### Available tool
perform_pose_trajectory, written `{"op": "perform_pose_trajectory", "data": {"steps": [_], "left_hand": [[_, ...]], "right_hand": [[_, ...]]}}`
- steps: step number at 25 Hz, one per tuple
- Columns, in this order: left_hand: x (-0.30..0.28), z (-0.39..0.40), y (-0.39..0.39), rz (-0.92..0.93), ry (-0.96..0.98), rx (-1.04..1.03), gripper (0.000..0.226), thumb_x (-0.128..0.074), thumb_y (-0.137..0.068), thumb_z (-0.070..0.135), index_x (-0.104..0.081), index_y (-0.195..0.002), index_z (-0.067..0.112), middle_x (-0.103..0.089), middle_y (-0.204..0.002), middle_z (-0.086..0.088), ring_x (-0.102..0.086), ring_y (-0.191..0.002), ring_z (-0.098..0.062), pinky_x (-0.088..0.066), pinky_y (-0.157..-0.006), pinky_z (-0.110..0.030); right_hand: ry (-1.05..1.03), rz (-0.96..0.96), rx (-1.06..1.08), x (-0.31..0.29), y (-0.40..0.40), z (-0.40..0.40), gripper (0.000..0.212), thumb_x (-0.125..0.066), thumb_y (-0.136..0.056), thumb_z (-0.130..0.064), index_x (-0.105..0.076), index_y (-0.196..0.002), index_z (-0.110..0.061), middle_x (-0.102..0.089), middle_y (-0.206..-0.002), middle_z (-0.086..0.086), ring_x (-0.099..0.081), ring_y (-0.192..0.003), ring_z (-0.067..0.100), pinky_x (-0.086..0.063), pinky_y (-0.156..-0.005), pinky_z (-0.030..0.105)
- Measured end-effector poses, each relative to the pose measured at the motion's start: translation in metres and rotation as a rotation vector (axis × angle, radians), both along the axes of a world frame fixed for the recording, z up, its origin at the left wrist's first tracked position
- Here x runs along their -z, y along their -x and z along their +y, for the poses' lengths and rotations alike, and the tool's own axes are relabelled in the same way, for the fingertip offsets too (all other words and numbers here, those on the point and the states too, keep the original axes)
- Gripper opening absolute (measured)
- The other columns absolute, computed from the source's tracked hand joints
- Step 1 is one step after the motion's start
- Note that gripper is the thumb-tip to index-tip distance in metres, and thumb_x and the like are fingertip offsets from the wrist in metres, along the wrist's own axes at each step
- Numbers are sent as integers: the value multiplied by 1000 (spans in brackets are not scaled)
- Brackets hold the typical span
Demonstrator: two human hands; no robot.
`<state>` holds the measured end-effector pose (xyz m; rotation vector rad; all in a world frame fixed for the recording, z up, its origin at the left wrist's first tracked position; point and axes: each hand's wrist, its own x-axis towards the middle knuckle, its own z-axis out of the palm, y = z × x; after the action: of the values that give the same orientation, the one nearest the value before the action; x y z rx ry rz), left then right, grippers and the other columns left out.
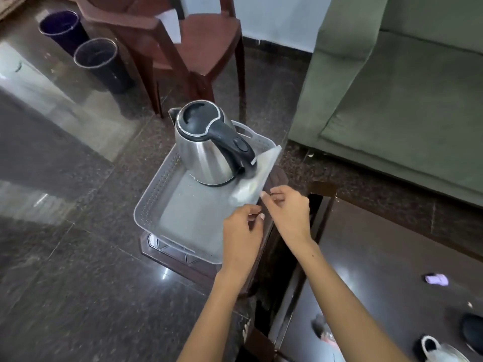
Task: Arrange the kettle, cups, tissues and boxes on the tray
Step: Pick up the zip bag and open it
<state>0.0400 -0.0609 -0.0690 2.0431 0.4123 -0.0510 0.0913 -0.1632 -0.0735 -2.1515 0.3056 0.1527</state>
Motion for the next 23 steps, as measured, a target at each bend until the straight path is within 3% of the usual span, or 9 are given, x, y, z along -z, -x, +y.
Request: {"op": "perform_pose_trajectory", "data": {"steps": [3, 7, 11, 15, 19, 21, 23], "left_hand": [[9, 15, -6, 20, 15, -8, 16, -59, -87, 7, -68, -98, 14, -67, -94, 8, -59, -80, 2, -42, -68, -4], [12, 22, -2, 22, 51, -30, 15, -59, -87, 8, -68, -97, 14, -69, -94, 7, -62, -82, -5, -43, -65, -6], [2, 16, 7, -61, 46, -24, 9, -67, -83, 12, -66, -86, 20, -69, -86, 7, -63, -79, -4, -45, -66, -11], [-16, -17, 26, -171, -2, 57, 14, -75, -77, 14, -62, -77, 18, -62, -78, 6, -60, -72, -8, -47, -66, -15], [-21, -70, 52, -224, -70, 250, 30, -81, -69, 17, -60, -90, 19, -58, -93, 7, -55, -85, -9, -44, -71, -17], [-17, -105, 71, -260, -89, 397, 27, -77, -71, 8, -66, -95, 16, -60, -100, 6, -55, -95, -10, -43, -81, -15], [-10, -144, 95, -270, -96, 455, 23, -71, -74, 0, -70, -92, 15, -65, -94, 7, -57, -91, -8, -47, -80, -18]], "right_hand": [[27, 104, 55, 15, -20, 27, 33, -70, -77, -39, -64, -81, -7, -70, -68, 7, -68, -72, 21, -56, -71, 36], [-72, 119, 103, 24, -27, 37, 26, -65, -72, -11, -52, -53, 1, -61, -51, 14, -66, -54, 30, -57, -53, 46], [-197, 68, 155, 0, -12, 20, 17, -64, -79, -6, -60, -67, 5, -65, -59, 12, -66, -50, 15, -58, -50, 30], [-254, -11, 250, -26, 27, -32, 7, -64, -79, -8, -67, -73, -7, -68, -65, 6, -65, -52, 10, -59, -55, 32], [-442, 43, 397, -36, 81, -104, 6, -63, -80, 0, -67, -76, -1, -69, -69, 14, -67, -58, 14, -58, -54, 30], [-489, 81, 438, -33, 112, -142, 5, -64, -81, 0, -67, -78, 0, -69, -70, 13, -68, -59, 15, -56, -52, 27], [-520, 114, 475, -27, 142, -183, 7, -66, -84, -7, -67, -78, -2, -69, -69, 11, -67, -61, 17, -54, -53, 26]]}}
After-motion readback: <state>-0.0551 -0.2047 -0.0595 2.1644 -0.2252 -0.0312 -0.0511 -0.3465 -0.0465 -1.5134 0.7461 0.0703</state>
